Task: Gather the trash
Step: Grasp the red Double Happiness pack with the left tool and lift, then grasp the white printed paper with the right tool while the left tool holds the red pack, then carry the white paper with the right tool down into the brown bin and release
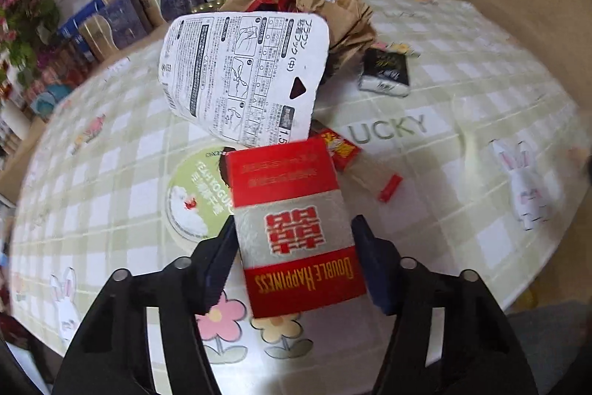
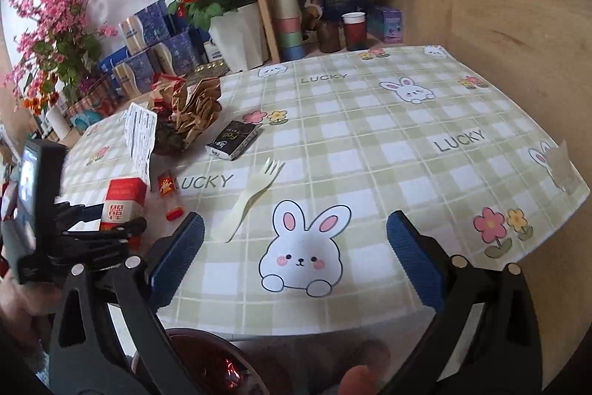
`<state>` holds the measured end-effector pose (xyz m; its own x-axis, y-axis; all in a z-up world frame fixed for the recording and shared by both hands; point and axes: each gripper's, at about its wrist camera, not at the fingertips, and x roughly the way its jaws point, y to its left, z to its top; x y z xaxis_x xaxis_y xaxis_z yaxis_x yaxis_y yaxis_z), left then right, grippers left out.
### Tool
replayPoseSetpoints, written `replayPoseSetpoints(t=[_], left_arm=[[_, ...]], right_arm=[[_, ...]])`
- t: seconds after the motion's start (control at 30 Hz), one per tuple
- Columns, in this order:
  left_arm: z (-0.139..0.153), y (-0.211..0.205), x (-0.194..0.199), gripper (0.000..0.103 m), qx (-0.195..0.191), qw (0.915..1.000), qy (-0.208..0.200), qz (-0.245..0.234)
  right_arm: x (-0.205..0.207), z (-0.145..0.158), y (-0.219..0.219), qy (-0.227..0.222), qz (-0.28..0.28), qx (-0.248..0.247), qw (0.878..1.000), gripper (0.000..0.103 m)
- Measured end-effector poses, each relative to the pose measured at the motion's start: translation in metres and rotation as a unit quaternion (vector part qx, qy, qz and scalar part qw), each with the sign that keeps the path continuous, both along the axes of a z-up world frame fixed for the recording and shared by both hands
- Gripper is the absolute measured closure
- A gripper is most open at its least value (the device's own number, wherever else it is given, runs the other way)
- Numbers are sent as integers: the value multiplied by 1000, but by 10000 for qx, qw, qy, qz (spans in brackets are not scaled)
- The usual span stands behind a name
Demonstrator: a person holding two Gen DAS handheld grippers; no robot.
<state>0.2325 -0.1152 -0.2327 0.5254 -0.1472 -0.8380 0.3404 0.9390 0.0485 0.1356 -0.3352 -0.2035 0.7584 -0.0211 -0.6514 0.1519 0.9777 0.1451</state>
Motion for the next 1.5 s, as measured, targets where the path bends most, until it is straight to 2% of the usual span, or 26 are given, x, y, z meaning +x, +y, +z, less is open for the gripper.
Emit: replayPoseSetpoints(t=[0.07,0.2,0.37,0.43,0.6,0.7,0.9,1.03,1.1,1.17,1.23,1.37,1.5], left_arm=[[7,9,-1,45,-273,9996,73,-40],[35,37,-8,46,-754,9970,-88,-133],[63,84,-11,46,-1365,9899,-256,291],[70,98,-9,46,-1419,9884,-294,445],[73,129,-19,46,-1606,9840,-295,718],[68,144,-20,46,-1595,9833,-256,843],[59,169,-23,46,-1688,9795,-159,1086],[51,177,-25,46,-1681,9793,-84,1123],[49,181,-25,46,-1710,9788,-31,1131],[52,184,-25,46,-1699,9787,-39,1151],[58,188,-26,46,-1733,9774,-148,1199],[63,197,-32,46,-1832,9735,-227,1346],[67,201,-43,46,-1821,9735,-267,1360]], right_arm=[[10,1,4,0,72,-8,10000,6],[32,8,19,-96,315,-2,9995,6],[76,15,57,-113,878,-112,9960,9],[93,15,74,-97,1111,-204,9935,17],[131,5,124,44,1591,-598,9854,25],[152,-5,139,282,1644,-304,9855,33],[183,-27,139,795,1117,619,9886,41],[189,-29,154,919,1298,861,9835,57],[186,-24,160,876,1450,978,9807,64],[184,-17,169,892,1578,1041,9779,87],[181,-7,175,776,1729,1190,9746,94],[175,24,186,291,1870,1146,9752,97],[165,52,183,-149,1834,1279,9746,97]])
